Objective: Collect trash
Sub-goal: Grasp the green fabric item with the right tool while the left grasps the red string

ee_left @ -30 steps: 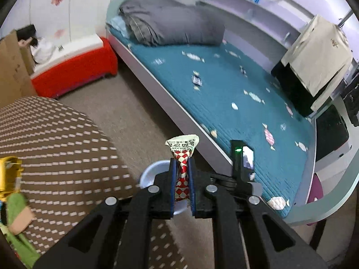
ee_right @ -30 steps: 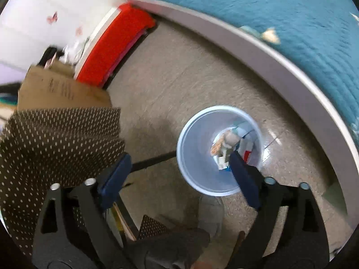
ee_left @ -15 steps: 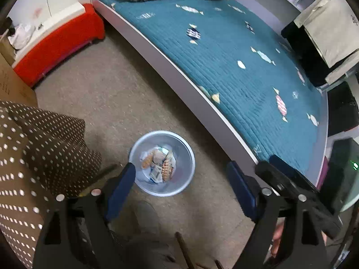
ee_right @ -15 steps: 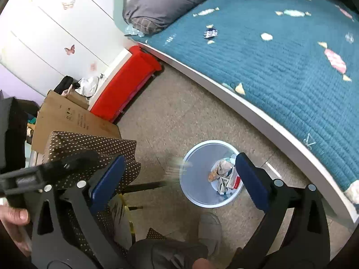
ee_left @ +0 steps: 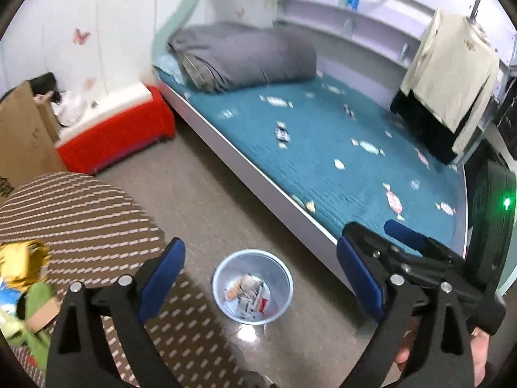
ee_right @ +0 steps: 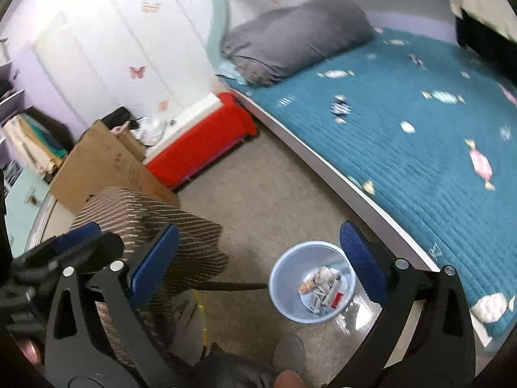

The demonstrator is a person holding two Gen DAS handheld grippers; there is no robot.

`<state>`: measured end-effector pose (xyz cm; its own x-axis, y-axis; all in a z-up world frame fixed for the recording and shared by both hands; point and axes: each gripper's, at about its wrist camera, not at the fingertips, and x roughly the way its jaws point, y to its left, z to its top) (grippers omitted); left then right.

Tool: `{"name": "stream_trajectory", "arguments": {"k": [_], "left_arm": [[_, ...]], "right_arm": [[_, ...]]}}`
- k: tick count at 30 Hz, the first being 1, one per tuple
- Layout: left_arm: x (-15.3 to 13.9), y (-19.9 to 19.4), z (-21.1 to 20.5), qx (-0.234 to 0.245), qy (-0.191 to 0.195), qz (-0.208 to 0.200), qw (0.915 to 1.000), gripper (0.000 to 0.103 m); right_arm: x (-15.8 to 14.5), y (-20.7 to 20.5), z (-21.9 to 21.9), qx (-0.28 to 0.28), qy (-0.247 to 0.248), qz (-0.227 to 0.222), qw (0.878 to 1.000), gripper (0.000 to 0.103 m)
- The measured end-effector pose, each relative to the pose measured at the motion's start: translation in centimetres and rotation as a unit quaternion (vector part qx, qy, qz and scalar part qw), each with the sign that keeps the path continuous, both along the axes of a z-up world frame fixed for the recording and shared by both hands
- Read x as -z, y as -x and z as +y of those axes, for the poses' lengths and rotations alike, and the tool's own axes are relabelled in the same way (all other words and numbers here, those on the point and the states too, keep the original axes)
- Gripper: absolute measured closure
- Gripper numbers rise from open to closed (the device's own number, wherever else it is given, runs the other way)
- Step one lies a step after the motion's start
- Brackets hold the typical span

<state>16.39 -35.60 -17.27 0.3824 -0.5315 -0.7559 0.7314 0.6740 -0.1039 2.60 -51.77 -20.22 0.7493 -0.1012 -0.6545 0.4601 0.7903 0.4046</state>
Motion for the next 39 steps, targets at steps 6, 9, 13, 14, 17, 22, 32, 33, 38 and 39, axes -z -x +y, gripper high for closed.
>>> {"name": "stream_trajectory", "arguments": {"k": [6,9,13,14,17,22,32,33,38,39], "left_arm": [[-3.2,1.6,5.8,-0.050,0.003,-0.055,0.9973,0.008],[-4.1,1.7,10.0,-0.087,0.012,-0.069,0.9937,0.008],[-4.3,1.2,16.2,-0.139,0.014,-0.066,0.9881,0.008],[-4.1,1.1,18.1,-0.153,0.014,-0.063,0.9861,0.008],[-3.5,0.9,22.7,-0.193,0.007,-0.060,0.9794,0.008],[-1.3,0.3,29.5,-0.257,-0.010,-0.045,0.9652,0.008],[1.2,-0.8,36.9,-0.322,-0.022,-0.015,0.9465,0.008],[1.4,-0.8,37.3,-0.322,-0.023,-0.014,0.9462,0.008],[2.1,-1.8,36.2,-0.304,-0.028,-0.006,0.9523,0.008],[2.3,-2.1,35.6,-0.297,-0.032,-0.005,0.9545,0.008]], "right_arm": [[-3.4,-1.1,4.8,-0.048,0.034,-0.005,0.998,0.006],[-4.4,-2.3,7.9,-0.084,0.039,-0.005,0.996,0.006],[-4.9,-4.5,13.0,-0.147,0.063,0.007,0.987,0.006],[-4.9,-5.0,14.4,-0.165,0.067,0.009,0.984,0.006],[-4.2,-7.5,19.2,-0.223,0.078,0.024,0.971,0.006],[-2.1,-11.4,25.6,-0.286,0.093,0.052,0.952,0.006],[1.3,-16.4,32.5,-0.351,0.136,0.094,0.922,0.011],[1.7,-16.8,32.9,-0.354,0.145,0.102,0.918,0.027],[1.3,-16.3,31.6,-0.338,0.146,0.096,0.925,0.094],[1.1,-15.7,30.8,-0.332,0.141,0.089,0.928,0.094]]}}
